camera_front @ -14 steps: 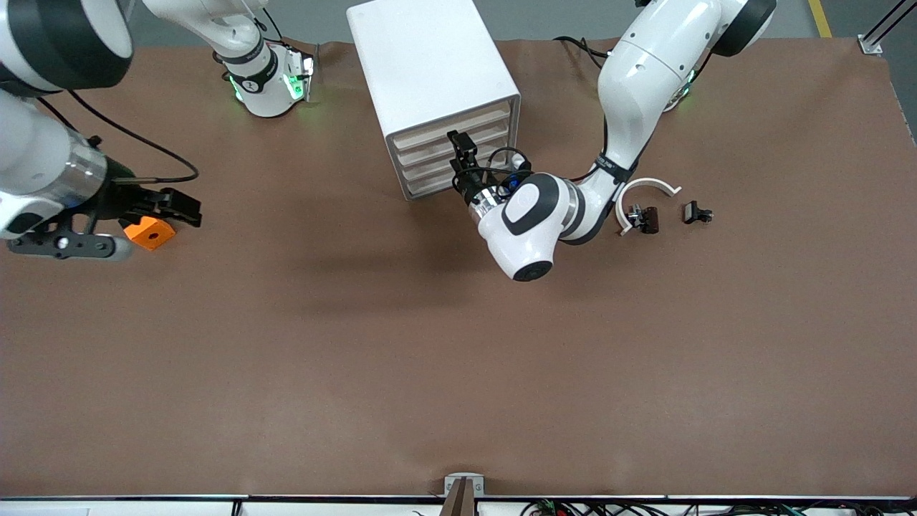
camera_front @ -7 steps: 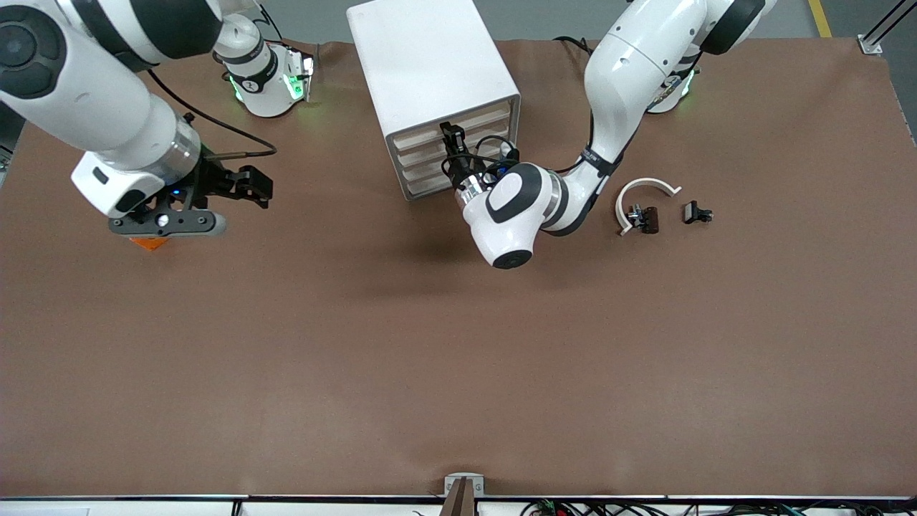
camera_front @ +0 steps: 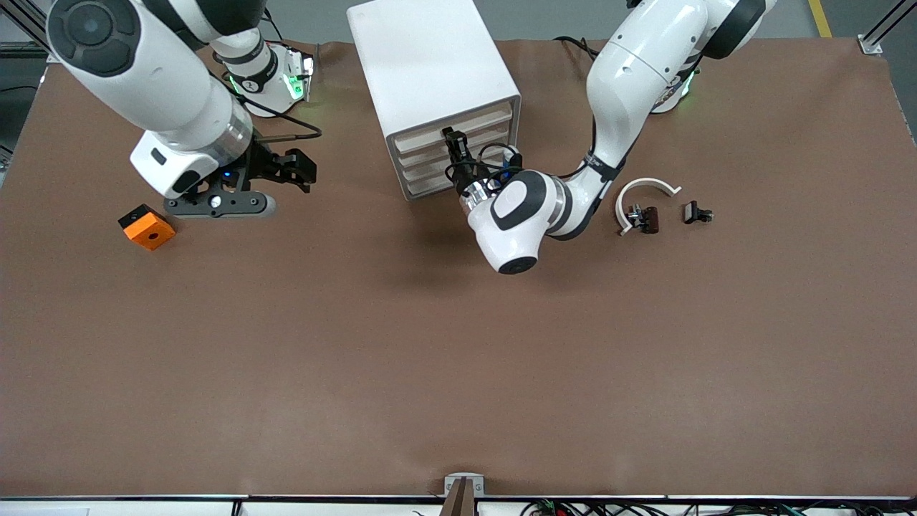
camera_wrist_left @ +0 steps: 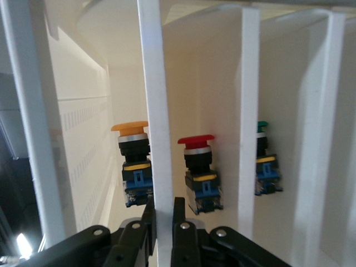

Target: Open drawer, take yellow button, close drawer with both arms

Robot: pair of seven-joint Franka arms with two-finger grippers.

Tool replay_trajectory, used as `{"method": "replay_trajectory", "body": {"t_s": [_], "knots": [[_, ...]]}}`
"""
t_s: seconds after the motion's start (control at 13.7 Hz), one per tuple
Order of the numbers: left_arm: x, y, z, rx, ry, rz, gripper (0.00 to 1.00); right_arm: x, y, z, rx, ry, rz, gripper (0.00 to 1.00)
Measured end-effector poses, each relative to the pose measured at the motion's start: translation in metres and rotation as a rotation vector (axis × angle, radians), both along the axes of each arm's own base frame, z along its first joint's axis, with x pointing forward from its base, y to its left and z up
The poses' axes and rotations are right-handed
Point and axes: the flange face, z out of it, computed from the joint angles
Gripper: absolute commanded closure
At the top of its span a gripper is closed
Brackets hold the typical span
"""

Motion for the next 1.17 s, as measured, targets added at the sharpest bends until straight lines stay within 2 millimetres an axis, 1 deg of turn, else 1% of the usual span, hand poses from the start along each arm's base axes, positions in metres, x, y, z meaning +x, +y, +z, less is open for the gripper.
{"method": "replay_trajectory", "body": {"t_s": [0.22,0.37,0.51,0.58,0.66,0.73,0.88,0.95,1.02,1.17], "knots": [[0.036,0.032,0.002,-0.002,-0.011,0.076,0.97,-0.017,0.034,0.000,-0.012,0.023,-0.255,0.00],[0.058,0.053,0.003,-0.003,-0.020,0.130,0.97,-0.025,0.053,-0.001,0.006,0.060,-0.433,0.00],[0.076,0.069,0.006,-0.009,-0.035,0.173,0.96,-0.033,0.072,-0.005,0.006,0.077,-0.522,0.00],[0.086,0.077,0.009,-0.013,-0.045,0.192,0.94,-0.041,0.087,-0.010,-0.006,0.083,-0.543,0.00],[0.095,0.086,0.012,-0.015,-0.055,0.215,0.92,-0.051,0.108,-0.015,-0.013,0.084,-0.559,0.00],[0.105,0.096,0.013,-0.016,-0.061,0.238,0.89,-0.063,0.134,-0.021,-0.010,0.075,-0.581,0.00],[0.117,0.110,0.014,-0.017,-0.069,0.268,0.50,-0.090,0.181,-0.033,-0.011,0.066,-0.636,0.00],[0.122,0.117,0.015,-0.016,-0.072,0.275,0.16,-0.102,0.199,-0.040,-0.016,0.065,-0.642,0.00],[0.127,0.125,0.016,-0.018,-0.074,0.282,0.00,-0.110,0.213,-0.048,-0.018,0.065,-0.636,0.00],[0.136,0.133,0.024,-0.029,-0.088,0.294,0.00,-0.119,0.232,-0.065,-0.025,0.066,-0.623,0.00]]}}
